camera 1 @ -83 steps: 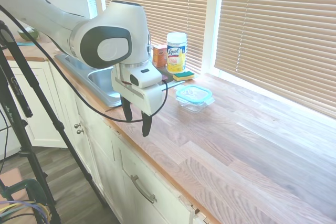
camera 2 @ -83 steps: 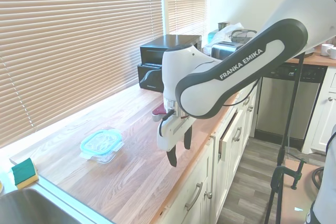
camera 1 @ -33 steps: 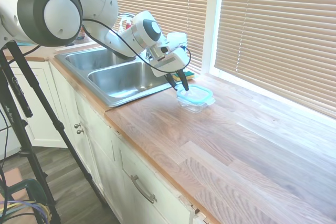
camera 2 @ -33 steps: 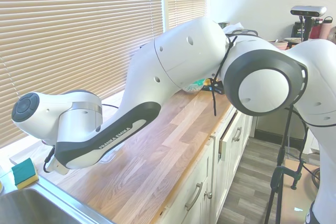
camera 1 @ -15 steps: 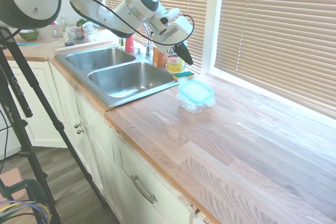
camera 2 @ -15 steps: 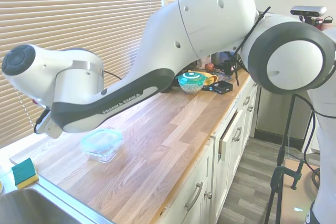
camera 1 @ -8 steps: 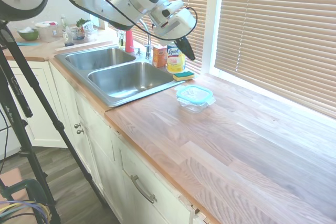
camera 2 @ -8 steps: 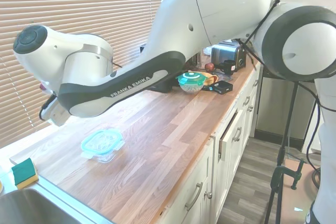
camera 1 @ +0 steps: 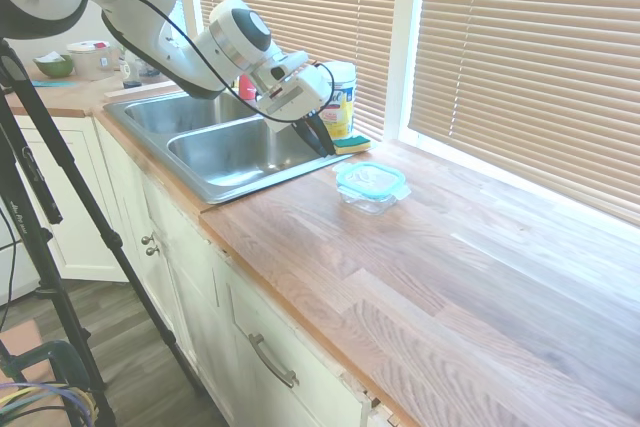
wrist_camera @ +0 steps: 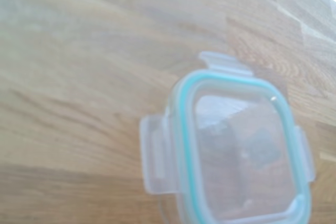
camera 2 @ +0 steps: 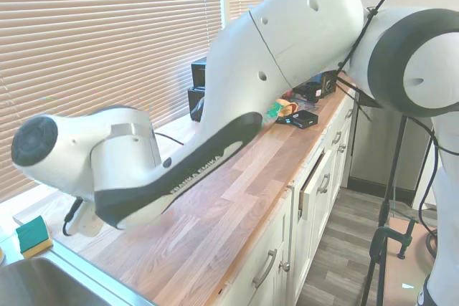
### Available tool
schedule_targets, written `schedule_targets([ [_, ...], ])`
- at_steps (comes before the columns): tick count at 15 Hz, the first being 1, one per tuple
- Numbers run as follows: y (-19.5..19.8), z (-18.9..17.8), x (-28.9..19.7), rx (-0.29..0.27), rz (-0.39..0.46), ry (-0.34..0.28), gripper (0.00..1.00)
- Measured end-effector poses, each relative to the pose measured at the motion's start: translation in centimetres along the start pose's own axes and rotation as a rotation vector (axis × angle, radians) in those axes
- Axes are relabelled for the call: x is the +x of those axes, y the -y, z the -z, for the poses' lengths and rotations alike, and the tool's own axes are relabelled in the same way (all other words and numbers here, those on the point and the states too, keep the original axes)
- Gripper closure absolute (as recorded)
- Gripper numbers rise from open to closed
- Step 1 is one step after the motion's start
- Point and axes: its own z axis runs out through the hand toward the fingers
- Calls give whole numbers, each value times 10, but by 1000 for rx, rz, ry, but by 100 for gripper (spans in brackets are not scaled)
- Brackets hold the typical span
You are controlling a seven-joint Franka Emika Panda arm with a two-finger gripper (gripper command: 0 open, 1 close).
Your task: Uncover the lid of the food container
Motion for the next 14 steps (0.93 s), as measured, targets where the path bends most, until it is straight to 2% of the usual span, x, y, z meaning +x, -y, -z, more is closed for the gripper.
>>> schedule_targets([
  [5,11,-20,-10,-15,49,-85,0],
  [12,47,-29,-19,15,39,-100,0],
  [14,52,-35,-16,2,27,-124,0],
])
